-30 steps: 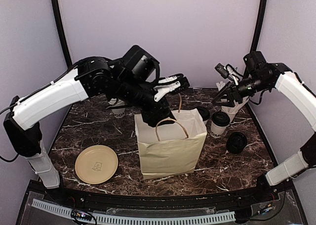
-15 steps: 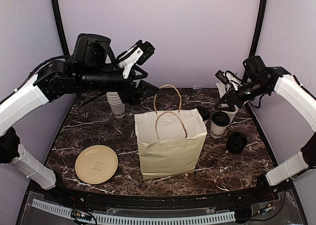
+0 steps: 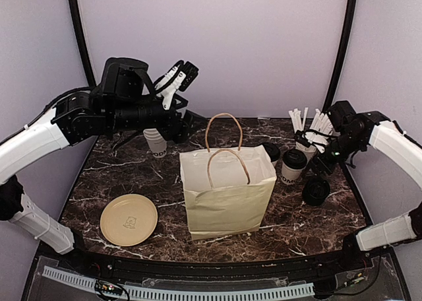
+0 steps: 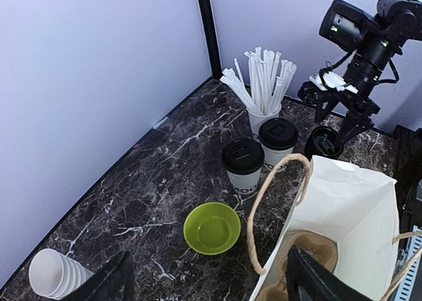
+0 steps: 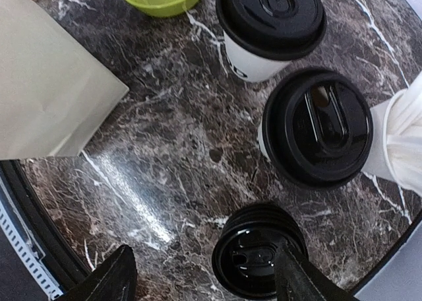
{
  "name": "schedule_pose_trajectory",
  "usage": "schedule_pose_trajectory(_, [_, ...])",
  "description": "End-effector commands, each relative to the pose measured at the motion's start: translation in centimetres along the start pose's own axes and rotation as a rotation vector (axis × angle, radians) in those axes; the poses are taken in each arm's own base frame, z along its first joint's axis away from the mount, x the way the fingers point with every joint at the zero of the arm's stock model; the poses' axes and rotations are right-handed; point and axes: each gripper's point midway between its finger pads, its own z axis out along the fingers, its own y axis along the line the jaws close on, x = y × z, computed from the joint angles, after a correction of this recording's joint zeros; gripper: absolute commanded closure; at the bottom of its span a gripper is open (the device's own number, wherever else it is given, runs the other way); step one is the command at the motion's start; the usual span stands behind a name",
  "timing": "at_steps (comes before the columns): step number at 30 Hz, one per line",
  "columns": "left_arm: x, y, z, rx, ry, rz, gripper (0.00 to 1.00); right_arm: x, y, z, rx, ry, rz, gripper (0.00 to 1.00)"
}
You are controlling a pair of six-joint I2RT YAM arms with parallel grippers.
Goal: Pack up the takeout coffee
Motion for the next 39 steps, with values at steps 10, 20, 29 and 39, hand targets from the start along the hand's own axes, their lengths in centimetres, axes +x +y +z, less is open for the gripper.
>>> schedule_pose_trajectory(10, [0.2, 1.2, -1.8, -0.008, -0.053, -0.043, 0.16, 1.1, -3.2, 0.6, 0.162, 0.066, -0.095, 0.34])
schedule_pose_trajectory(20, [1.1, -2.7, 2.3, 0.199, 0.071, 0.005, 0.09, -1.2, -3.0, 1.1, 0.089, 0.063, -0.136, 0.3])
schedule_pose_trajectory(29, [0.4, -2.2, 6.2, 0.189, 0.099, 0.047, 0.38, -1.4, -2.0, -0.3, 0.088, 0.016, -0.135, 0.29])
schedule_pose_trajectory(39, [1.6, -2.7, 4.4, 0.267, 0.141, 0.066, 1.0, -6.0, -2.6, 2.0, 0.073, 0.001, -0.198, 0.28])
